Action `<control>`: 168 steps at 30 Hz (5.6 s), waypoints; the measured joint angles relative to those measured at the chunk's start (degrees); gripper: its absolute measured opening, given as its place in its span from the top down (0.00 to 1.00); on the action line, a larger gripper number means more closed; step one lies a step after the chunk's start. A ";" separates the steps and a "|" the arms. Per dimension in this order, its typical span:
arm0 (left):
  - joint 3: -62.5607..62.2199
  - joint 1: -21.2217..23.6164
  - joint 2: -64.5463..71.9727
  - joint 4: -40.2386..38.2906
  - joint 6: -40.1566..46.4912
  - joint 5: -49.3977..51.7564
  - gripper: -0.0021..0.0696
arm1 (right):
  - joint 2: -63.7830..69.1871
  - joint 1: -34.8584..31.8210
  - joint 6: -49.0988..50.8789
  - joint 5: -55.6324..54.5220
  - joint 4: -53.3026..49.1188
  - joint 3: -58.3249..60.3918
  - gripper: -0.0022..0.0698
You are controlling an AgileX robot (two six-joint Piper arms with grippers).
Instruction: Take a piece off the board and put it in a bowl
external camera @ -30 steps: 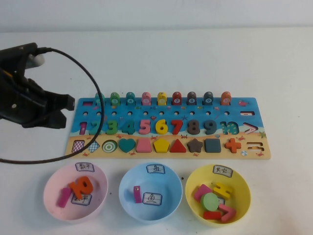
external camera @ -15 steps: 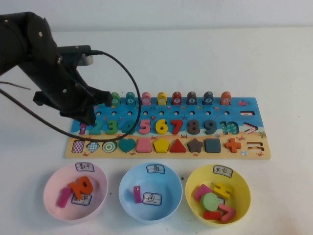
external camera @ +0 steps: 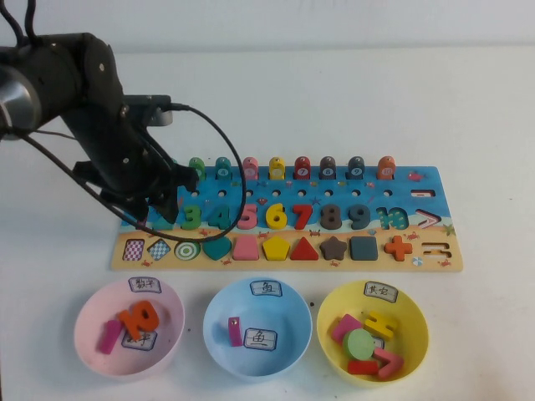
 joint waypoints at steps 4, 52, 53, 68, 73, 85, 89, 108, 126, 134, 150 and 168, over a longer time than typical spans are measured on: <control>-1.13 0.00 0.79 0.36 -1.94 -1.26 0.51 | 0.00 0.00 0.00 0.00 0.00 0.00 0.99; -3.69 -0.44 8.51 3.01 -5.20 -4.50 0.50 | 0.00 0.00 0.00 0.00 0.00 0.00 0.99; -3.69 -0.48 8.61 3.13 -5.20 -4.50 0.50 | 0.00 0.00 0.00 0.00 0.00 0.00 0.99; -4.04 -0.57 8.95 4.08 -6.78 -4.16 0.50 | 0.00 0.00 0.00 0.00 0.00 0.00 0.99; -4.17 -0.57 9.04 4.08 -6.78 -3.93 0.50 | -0.03 0.00 0.00 0.00 0.00 0.00 0.99; -11.41 -0.57 10.16 3.43 -6.80 1.04 0.50 | -0.13 0.00 0.00 0.00 0.00 0.00 0.99; -11.65 -0.57 10.20 3.55 -6.80 3.37 0.50 | -0.13 0.00 0.00 0.00 0.00 0.00 0.99; -11.65 -0.57 12.71 5.13 -6.90 4.02 0.50 | -0.37 0.00 0.00 0.00 0.09 0.00 0.99; -11.78 -1.00 13.65 6.13 -6.90 5.08 0.67 | -0.37 0.00 0.00 0.00 0.09 0.00 0.99; -11.78 -1.00 13.65 6.02 -6.93 5.08 0.68 | -0.37 0.00 0.00 0.00 0.09 0.00 0.99; -11.78 -1.00 11.38 5.39 -7.03 5.83 0.68 | -0.37 0.00 0.00 0.00 0.13 0.00 0.99; 10.87 -1.94 -15.57 7.49 -4.05 0.73 0.68 | -0.37 0.00 0.00 0.00 0.13 0.00 0.99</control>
